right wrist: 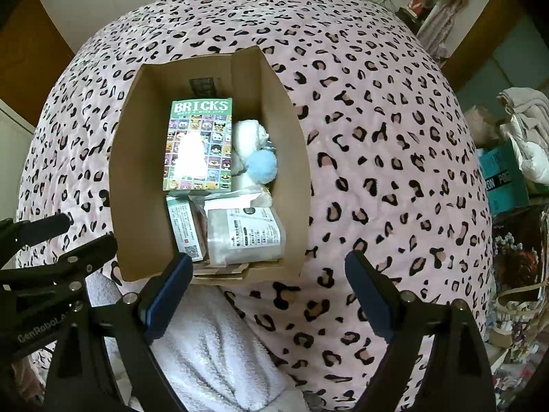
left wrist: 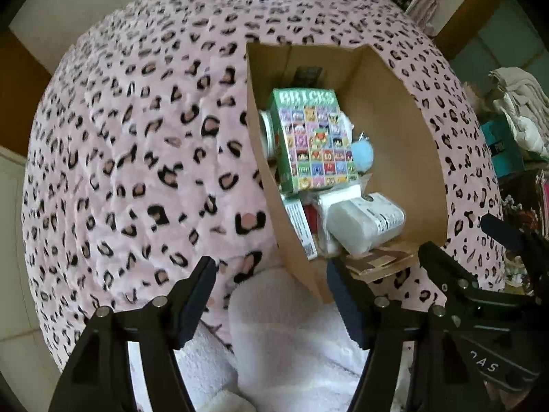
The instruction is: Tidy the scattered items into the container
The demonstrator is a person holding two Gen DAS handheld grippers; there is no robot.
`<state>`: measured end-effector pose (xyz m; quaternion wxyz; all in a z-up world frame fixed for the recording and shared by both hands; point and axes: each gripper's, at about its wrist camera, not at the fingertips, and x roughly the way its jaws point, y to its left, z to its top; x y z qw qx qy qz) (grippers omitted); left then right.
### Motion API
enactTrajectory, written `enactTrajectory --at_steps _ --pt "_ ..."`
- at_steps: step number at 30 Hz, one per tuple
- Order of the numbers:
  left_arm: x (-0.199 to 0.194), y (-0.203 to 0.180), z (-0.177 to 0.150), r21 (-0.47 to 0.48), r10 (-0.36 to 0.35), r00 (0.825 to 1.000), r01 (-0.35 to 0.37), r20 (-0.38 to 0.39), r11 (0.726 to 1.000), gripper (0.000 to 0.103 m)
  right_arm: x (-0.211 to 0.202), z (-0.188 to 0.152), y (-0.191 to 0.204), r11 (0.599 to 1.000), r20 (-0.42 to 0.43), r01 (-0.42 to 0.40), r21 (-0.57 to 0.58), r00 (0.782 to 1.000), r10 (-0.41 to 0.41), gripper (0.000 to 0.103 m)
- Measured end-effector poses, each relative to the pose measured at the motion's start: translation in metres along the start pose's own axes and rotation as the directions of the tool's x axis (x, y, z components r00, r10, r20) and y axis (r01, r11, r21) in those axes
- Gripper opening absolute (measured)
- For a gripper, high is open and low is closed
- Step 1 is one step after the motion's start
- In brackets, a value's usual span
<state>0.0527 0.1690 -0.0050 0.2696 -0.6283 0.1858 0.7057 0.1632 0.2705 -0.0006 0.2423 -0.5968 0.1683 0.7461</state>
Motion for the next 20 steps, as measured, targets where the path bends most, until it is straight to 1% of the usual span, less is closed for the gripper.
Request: enactTrajectory --at_steps 2,6,11,15,20 --pt "-0.0013 -0.0010 -0.0011 0.000 -0.006 1.000 0.006 0.014 1.000 0.069 -0.0008 -0.0004 -0.0008 1.000 0.001 -0.002 0.005 1.000 0.002 0.091" --pt "-0.0063 -0.0045 -0.0019 0.014 0.025 0.999 -0.025 0.045 1.000 0.069 -0.0019 -0.0006 -0.0025 1.000 0.004 0.001 0.006 1.000 -0.001 0.091" --pt "-0.0061 -0.0021 -0.0006 0.001 -0.004 0.999 0.003 0.050 1.000 0.069 -0.0045 0.0013 -0.0029 1.000 0.008 -0.001 0.011 1.000 0.001 0.091" --pt "-0.0067 -0.0037 -0.0006 0.013 0.032 0.997 -0.032 0.067 0.999 0.072 -0.0038 0.0017 -0.0014 1.000 0.004 0.000 0.010 1.000 0.000 0.091" --pt "-0.0052 -0.0035 -0.0007 0.019 0.046 0.997 -0.047 0.063 0.999 0.072 -0.0022 0.0002 0.0016 1.000 0.001 0.007 0.005 1.000 -0.007 0.091"
